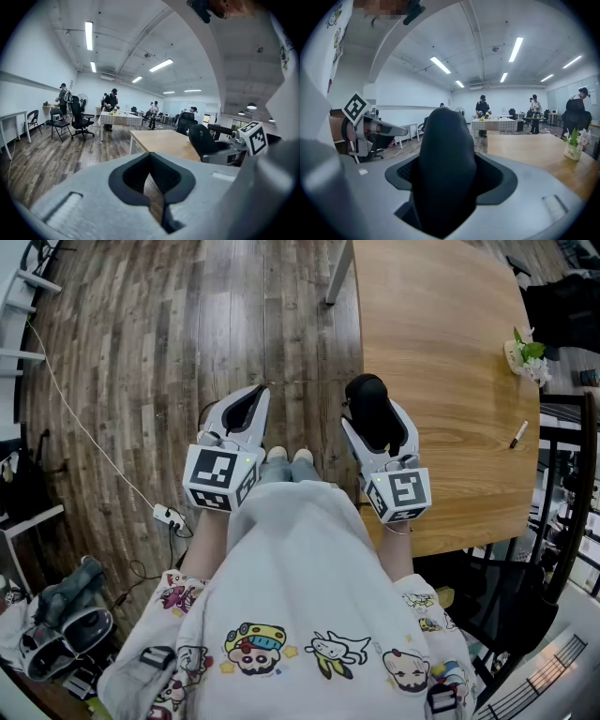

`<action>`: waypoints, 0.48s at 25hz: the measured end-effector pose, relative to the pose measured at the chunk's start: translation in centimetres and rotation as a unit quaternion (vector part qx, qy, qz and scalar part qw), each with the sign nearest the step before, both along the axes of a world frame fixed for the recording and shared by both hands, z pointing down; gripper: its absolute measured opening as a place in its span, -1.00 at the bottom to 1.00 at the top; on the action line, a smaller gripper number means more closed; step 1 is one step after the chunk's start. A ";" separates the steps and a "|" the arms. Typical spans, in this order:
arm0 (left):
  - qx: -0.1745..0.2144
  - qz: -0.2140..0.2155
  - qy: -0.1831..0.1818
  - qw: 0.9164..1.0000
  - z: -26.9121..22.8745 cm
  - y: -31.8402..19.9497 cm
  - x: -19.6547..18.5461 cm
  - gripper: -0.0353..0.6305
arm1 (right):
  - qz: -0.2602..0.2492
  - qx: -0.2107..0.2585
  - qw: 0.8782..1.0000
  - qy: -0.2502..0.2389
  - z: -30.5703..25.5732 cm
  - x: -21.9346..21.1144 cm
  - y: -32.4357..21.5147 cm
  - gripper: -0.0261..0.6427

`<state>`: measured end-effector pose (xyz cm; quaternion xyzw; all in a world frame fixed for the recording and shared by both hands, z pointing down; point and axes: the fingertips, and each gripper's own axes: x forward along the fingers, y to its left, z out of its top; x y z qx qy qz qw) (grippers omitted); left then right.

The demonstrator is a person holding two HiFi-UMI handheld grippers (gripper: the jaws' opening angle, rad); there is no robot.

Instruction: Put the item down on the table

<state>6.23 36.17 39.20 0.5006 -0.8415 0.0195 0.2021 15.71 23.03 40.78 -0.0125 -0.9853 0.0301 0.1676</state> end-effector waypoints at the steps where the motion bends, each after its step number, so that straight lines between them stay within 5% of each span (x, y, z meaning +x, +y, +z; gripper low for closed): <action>1: 0.001 -0.002 0.001 1.000 0.0 0.1 0.0 -0.90 | -0.001 -0.002 1.000 -0.001 -0.1 0.1 0.0 0.12; 12: -0.025 0.001 -0.002 1.000 0.2 -0.1 1.9 -0.89 | -0.007 -0.034 0.999 0.002 -0.1 1.6 -0.7 0.13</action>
